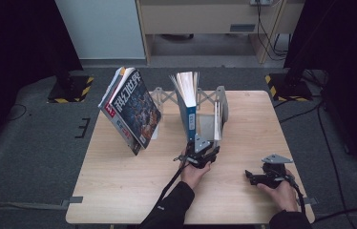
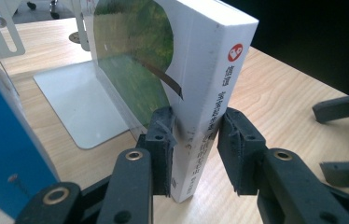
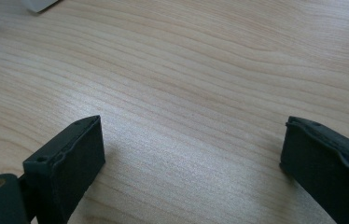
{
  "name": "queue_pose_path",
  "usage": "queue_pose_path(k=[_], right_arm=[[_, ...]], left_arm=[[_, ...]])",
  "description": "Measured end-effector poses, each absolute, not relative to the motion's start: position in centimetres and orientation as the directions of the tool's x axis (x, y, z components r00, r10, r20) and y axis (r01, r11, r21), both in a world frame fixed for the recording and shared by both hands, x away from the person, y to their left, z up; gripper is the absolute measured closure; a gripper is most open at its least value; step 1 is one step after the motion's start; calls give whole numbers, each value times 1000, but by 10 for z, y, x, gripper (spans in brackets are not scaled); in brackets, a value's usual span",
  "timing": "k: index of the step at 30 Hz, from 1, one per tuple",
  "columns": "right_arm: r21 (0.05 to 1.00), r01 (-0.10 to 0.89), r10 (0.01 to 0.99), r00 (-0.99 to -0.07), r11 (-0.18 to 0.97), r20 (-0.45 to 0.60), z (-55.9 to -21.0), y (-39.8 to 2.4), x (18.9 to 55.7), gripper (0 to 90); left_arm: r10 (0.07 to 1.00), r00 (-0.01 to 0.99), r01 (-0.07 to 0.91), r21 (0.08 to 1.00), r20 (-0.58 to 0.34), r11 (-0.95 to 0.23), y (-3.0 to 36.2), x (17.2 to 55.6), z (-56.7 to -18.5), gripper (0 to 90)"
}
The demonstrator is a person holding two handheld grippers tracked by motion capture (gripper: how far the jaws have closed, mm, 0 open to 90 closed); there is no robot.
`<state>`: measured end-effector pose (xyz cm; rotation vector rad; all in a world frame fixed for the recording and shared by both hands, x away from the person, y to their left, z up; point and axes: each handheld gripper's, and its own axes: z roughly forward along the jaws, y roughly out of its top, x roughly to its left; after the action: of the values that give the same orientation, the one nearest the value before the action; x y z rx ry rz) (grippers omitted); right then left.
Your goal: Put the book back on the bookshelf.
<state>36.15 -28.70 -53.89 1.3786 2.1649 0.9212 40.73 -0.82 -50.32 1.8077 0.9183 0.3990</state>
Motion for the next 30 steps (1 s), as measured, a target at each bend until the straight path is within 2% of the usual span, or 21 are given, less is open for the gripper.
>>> queue_pose_path(k=[14,28,30], right_arm=[[716,633,905,-426,293,7,-539,-287,362,63],[716,634,905,-426,292,8,-539,-287,362,62],[716,633,904,-426,293,7,-539,-287,362,62]], left_arm=[[761,638,412,886,-116,-210,-24,433,-499,636],[766,634,402,890,-103,-213,-28,440,-501,611],[760,644,392,891,-90,-228,-24,438,-497,583]])
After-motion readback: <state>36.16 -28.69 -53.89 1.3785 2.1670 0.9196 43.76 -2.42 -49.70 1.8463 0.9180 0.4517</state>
